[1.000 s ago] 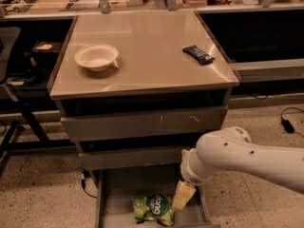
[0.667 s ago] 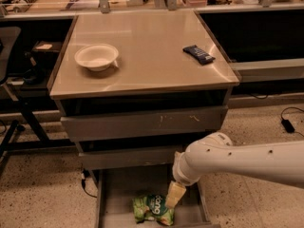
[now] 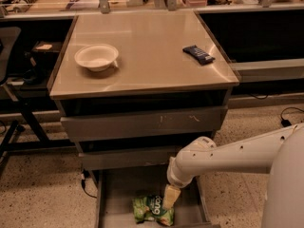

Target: Pick green rice chip bag from bottom drawer and place on counter

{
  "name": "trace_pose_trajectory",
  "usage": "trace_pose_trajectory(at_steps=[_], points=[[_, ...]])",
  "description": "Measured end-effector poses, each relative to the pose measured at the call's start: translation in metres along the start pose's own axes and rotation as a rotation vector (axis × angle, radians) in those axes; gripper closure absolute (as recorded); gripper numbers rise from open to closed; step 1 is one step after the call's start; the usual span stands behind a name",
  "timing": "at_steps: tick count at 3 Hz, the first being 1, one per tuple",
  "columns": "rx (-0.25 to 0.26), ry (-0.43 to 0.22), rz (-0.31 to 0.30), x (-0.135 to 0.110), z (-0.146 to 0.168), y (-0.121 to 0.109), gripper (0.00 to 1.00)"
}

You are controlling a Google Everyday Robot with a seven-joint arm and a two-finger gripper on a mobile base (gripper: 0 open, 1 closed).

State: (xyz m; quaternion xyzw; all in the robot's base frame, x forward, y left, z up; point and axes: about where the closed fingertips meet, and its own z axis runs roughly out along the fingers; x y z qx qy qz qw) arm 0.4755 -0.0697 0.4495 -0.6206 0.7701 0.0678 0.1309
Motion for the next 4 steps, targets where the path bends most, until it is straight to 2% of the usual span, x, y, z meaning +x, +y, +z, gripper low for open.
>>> trace_pose_trajectory(at_steps=[1, 2, 3, 4], points=[[-0.036, -0.031, 0.005, -0.004, 0.040, 0.014, 0.00], [-0.090, -0.036, 0.016, -0.006, 0.108, 0.025, 0.00], [-0.175, -0.026, 0.041, 0.001, 0.177, 0.046, 0.00], [-0.175, -0.027, 0.041, 0.001, 0.176, 0.046, 0.00]])
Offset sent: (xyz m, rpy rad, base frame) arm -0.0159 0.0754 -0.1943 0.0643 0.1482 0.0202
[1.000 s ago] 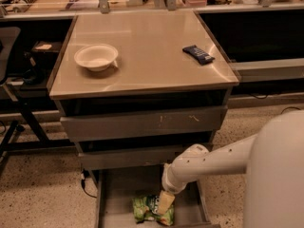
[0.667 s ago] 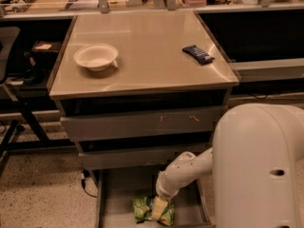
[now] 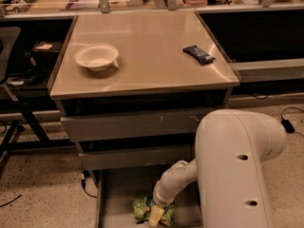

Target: Pick green rice chip bag from bottom drawer and place on counter

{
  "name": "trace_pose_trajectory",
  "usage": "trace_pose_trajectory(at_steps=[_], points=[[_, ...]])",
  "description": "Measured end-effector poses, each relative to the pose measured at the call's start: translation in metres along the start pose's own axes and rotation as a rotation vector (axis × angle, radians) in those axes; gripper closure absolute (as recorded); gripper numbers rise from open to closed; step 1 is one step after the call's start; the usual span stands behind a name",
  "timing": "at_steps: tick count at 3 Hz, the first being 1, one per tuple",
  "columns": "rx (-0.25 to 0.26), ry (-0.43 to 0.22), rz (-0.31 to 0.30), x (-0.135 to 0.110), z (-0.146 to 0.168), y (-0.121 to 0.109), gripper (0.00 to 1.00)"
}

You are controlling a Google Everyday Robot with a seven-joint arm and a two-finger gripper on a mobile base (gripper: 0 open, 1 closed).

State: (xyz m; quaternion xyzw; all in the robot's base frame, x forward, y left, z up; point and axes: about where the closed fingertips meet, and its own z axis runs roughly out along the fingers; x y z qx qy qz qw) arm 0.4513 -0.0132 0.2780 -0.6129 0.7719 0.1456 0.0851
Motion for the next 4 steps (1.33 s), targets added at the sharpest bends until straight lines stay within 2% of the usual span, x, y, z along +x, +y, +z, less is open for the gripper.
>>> trace_pose_trajectory(at_steps=[1, 2, 3, 4], points=[[-0.016, -0.026, 0.032, 0.008, 0.027, -0.003, 0.00], [-0.036, -0.063, 0.091, 0.021, 0.068, -0.012, 0.00], [-0.057, -0.084, 0.121, 0.036, 0.109, -0.021, 0.00], [-0.080, -0.092, 0.124, 0.034, 0.119, -0.021, 0.00]])
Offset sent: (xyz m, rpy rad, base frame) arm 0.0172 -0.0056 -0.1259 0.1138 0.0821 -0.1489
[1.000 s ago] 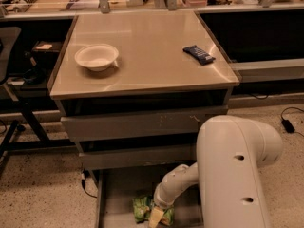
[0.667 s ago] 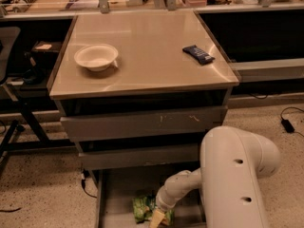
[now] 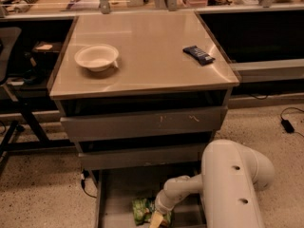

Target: Pick green rice chip bag from bottom drawer and place on counter

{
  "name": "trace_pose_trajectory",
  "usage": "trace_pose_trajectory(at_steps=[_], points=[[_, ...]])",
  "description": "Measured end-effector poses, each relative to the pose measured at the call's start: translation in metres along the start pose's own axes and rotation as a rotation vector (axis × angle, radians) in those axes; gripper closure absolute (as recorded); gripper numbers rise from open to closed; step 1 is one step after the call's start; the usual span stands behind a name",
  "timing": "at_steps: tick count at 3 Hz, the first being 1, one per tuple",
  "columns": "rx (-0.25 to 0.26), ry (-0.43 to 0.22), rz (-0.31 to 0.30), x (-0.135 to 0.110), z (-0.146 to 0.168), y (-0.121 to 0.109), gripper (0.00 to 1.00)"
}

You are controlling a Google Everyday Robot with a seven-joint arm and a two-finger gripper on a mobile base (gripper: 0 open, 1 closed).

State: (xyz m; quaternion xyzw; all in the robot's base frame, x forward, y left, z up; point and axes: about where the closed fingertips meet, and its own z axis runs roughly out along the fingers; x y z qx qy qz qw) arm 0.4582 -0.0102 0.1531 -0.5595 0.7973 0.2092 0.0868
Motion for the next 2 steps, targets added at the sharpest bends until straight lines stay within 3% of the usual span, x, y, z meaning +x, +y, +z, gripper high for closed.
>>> trace_pose_trajectory(at_steps=[1, 2], points=[[0.000, 0.000, 0.000, 0.000, 0.000, 0.000, 0.00], [0.006, -0.022, -0.023, -0.021, -0.028, -0.001, 0.00]])
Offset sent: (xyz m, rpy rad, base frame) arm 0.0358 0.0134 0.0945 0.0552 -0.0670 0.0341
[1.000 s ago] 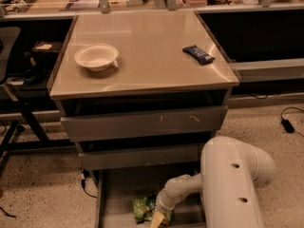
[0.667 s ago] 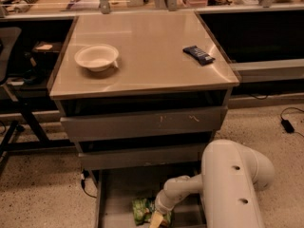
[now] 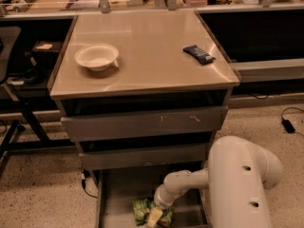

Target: Pick green rice chip bag from bottom drawer and place on counter

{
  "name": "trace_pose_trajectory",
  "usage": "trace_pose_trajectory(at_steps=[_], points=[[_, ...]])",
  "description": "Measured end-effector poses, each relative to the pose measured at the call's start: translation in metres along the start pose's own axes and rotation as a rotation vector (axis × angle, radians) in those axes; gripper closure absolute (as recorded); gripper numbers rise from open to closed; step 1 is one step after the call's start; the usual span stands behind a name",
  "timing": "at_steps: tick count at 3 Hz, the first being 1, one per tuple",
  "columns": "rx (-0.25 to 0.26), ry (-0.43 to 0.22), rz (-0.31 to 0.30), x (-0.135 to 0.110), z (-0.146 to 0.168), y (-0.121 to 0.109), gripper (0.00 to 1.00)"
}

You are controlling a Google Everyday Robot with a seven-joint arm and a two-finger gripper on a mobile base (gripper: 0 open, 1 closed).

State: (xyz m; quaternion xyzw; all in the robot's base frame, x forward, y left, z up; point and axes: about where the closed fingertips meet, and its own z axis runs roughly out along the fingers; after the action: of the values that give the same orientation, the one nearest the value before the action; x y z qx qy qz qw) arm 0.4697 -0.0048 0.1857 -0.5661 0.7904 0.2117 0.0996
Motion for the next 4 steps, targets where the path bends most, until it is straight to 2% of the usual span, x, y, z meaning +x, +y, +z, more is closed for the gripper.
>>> trace_pose_trajectory(at_steps=[1, 2, 4], points=[[0.024, -0.029, -0.042, -0.035, -0.039, -0.004, 0.00], [0.023, -0.037, -0.044, -0.025, -0.028, -0.008, 0.00], [0.062, -0.036, -0.020, 0.006, 0.011, -0.025, 0.00]])
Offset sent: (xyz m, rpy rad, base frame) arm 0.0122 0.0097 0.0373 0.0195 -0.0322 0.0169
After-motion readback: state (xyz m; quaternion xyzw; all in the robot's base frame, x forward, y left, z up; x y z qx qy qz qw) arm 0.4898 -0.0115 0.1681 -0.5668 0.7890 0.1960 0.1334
